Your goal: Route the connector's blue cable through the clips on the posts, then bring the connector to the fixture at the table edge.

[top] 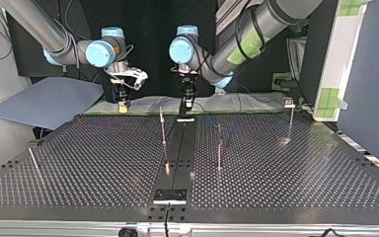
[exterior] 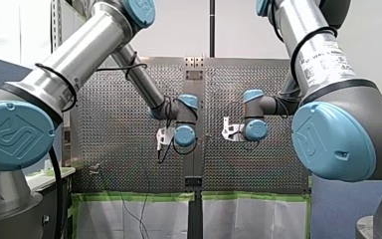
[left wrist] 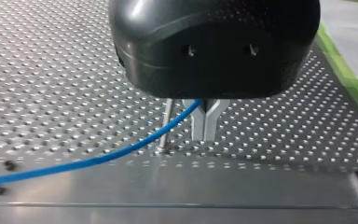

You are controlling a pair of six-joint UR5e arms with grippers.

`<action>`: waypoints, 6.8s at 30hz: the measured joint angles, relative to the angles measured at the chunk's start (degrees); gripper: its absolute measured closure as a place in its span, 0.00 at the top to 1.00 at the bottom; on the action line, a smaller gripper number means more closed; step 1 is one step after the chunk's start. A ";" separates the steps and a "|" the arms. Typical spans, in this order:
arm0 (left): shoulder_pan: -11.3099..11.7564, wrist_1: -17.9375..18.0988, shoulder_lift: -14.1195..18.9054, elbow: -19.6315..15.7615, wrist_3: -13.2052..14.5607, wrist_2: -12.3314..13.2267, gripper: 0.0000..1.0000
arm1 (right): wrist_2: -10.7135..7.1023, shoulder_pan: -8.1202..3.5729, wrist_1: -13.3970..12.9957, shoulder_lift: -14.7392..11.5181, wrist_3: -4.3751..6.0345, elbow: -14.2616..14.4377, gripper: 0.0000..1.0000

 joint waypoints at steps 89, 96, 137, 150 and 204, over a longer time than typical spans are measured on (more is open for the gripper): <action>1.82 -3.28 -4.27 7.07 -2.02 1.77 0.00 | -2.98 -7.39 -2.48 1.56 -0.16 -0.80 0.00; 1.95 -2.91 -4.68 8.30 -2.90 1.84 0.00 | -2.88 -7.45 -2.62 1.77 -0.11 -0.95 0.00; 5.07 -8.88 -10.45 19.08 -3.88 3.98 0.00 | -3.09 -8.62 -3.62 7.48 0.07 -6.76 0.00; 6.30 -10.16 -10.59 22.52 -3.61 4.17 0.00 | -3.58 -9.24 -2.94 7.84 -0.06 -8.95 0.00; 0.67 -21.56 -7.12 19.43 1.36 3.82 1.00 | -6.83 -9.84 0.22 10.28 0.61 -12.73 0.00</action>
